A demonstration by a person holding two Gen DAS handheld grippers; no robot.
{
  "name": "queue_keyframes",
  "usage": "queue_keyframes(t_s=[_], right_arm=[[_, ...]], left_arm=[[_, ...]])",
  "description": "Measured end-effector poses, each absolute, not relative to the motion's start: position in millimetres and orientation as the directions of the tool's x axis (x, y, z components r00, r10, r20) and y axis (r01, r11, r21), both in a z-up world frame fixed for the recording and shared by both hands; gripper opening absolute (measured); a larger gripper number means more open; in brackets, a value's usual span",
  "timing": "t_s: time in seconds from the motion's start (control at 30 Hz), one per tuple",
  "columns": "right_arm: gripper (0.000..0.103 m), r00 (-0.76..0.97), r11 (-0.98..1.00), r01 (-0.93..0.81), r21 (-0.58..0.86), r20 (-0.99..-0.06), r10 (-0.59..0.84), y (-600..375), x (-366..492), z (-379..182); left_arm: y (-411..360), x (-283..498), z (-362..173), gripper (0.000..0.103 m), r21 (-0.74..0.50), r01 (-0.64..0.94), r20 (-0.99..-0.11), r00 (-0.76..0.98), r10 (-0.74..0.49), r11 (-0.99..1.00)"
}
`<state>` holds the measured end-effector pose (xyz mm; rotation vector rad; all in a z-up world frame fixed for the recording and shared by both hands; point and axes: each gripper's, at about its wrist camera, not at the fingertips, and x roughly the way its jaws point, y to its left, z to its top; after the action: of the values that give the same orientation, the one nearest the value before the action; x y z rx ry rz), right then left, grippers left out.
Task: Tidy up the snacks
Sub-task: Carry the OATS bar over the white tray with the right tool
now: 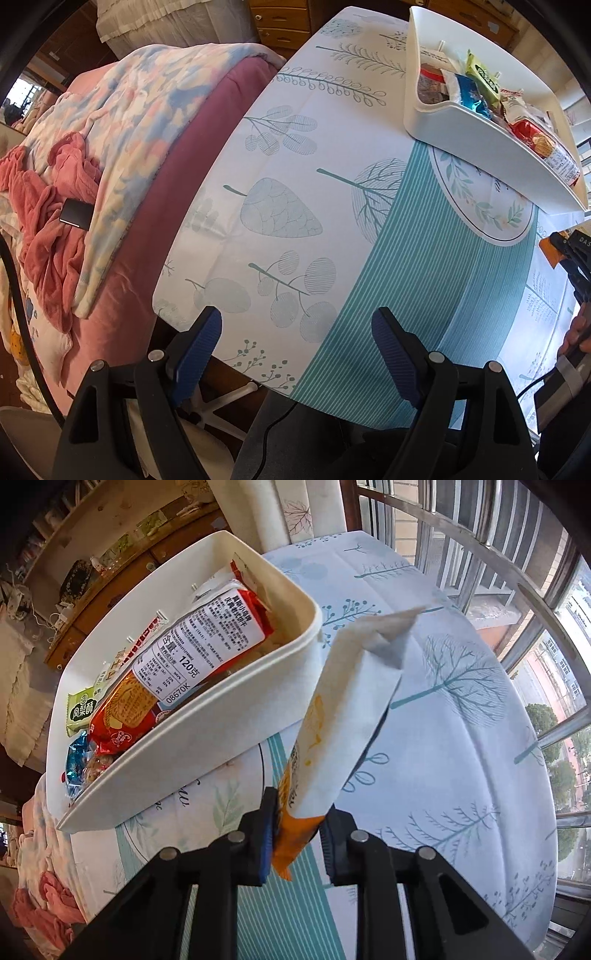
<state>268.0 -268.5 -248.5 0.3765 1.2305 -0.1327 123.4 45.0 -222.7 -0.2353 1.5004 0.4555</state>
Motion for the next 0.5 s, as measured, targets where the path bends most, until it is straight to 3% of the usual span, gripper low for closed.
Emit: queue_keyframes(t_s=[0.5], right_arm=[[0.021,0.586,0.977,0.136,0.166,-0.809,0.056,-269,278,-162]], left_arm=[[23,127,-214,0.082,0.077,-0.420,-0.990,0.077,0.120,0.904]])
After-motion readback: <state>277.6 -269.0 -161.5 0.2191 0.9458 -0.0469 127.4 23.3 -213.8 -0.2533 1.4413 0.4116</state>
